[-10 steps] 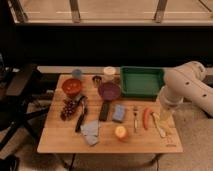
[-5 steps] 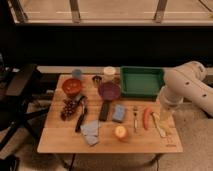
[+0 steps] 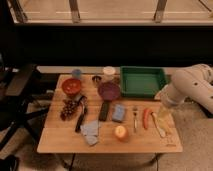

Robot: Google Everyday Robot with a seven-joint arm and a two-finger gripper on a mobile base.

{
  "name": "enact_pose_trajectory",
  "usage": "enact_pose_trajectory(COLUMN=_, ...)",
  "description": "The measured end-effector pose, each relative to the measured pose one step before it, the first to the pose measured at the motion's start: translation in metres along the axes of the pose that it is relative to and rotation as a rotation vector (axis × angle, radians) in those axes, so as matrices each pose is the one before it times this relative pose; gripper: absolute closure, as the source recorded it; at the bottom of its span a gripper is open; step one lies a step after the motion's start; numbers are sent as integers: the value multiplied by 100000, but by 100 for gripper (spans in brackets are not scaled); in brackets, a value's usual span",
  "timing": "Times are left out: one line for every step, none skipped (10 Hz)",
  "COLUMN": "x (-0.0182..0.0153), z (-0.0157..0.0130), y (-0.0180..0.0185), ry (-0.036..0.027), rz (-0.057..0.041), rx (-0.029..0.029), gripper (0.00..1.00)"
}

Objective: Wipe table surface with sponge

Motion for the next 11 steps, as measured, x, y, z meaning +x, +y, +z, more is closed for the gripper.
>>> enact_pose_trajectory(x=-822, z=410, y=-337, ry=-2991, rz=1621, rx=2094, gripper=35)
enact_pose_trajectory(x=-791, z=214, y=-130, ry=-1689, rz=1456, rx=2318, gripper=35)
enact_pose_trajectory(x=-1237, z=363, y=145, ry=-919, rz=276, rx=1256, gripper=35)
enact_pose_trajectory(x=-350, z=109, y=-18, ry=-208, rz=-256, rx=135, gripper=35)
enact_pose_trajectory(x=48, z=-56, y=-51, ry=296, rz=-180, rx=179, gripper=35)
enact_pose_trajectory(x=164, z=-78, y=12, ry=83, rz=301, rx=136, gripper=35)
enact_pose_trajectory(x=-41, z=18, y=93, ry=-576, rz=-121, rx=-727, gripper=35)
enact_pose_trajectory(x=-220, z=204, y=196, ry=-1357, rz=-1407, rx=-1551, gripper=35)
enact_pose_trajectory(x=-314, z=457, y=525, ry=-2259, rz=-1151, rx=-1685, gripper=35)
enact_pose_trajectory(x=-601, z=551, y=396, ry=-2496, rz=-808, rx=-1132, gripper=35)
enact_pose_trajectory(x=-1325, z=848, y=185, ry=-3338, rz=-1248, rx=-1353, gripper=35)
